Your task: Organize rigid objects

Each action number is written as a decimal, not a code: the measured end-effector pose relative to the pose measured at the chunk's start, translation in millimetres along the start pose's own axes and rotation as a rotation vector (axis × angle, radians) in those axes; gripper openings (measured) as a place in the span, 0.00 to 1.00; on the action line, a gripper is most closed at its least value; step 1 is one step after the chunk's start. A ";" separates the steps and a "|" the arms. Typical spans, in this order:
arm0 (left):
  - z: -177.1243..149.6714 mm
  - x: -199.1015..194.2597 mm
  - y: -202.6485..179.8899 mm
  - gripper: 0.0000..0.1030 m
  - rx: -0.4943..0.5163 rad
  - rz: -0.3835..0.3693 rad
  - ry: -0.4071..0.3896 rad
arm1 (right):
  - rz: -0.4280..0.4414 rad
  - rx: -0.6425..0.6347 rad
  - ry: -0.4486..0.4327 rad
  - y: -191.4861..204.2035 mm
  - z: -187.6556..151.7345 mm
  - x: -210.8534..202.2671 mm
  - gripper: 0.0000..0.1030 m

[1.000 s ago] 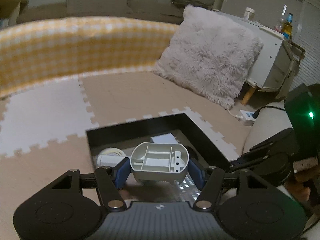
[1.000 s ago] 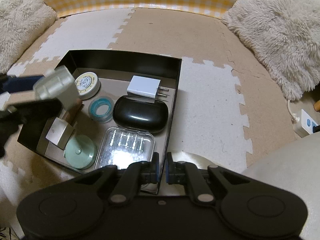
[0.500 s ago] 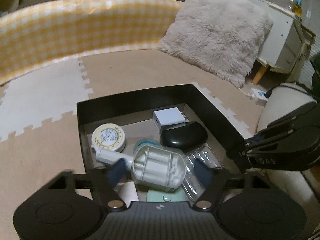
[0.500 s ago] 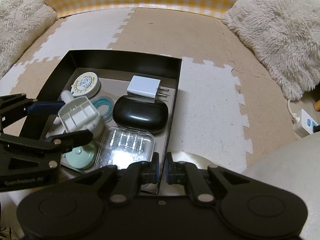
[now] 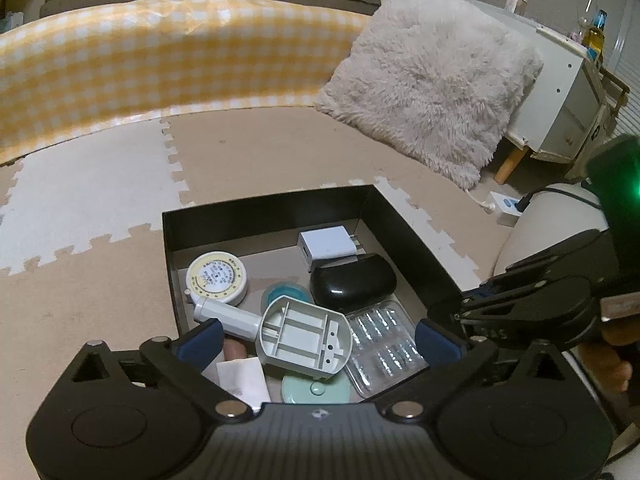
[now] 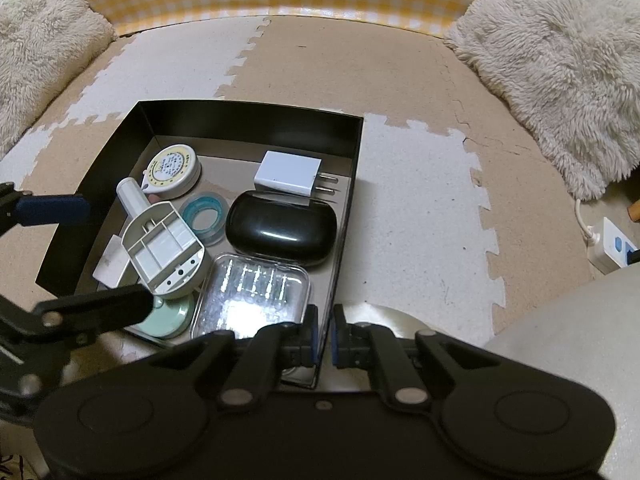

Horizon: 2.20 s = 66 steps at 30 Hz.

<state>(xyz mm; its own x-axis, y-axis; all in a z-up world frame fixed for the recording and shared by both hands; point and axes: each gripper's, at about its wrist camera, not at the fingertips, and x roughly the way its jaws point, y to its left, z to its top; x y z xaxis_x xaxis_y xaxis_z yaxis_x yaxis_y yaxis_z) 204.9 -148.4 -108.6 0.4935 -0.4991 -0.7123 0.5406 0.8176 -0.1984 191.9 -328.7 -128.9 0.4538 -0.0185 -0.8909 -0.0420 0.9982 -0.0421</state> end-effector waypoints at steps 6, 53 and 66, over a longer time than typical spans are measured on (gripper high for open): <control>2.6 -14.0 0.7 1.00 -0.025 0.023 -0.003 | 0.000 0.003 0.002 1.5 -0.6 -0.6 0.06; -60.3 -213.6 -30.2 1.00 -0.057 0.313 -0.260 | 0.065 0.104 -0.454 37.2 -111.2 -213.1 0.80; -82.6 -215.2 -38.0 1.00 -0.045 0.347 -0.282 | -0.018 0.084 -0.553 50.6 -134.4 -218.9 0.98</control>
<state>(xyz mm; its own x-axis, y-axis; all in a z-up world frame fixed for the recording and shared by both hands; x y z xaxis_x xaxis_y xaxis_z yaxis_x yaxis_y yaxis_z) 21.8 -48.3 -3.4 0.8102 -0.2471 -0.5315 0.2835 0.9589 -0.0136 -29.2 -281.6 3.2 0.8541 -0.0263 -0.5194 0.0316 0.9995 0.0012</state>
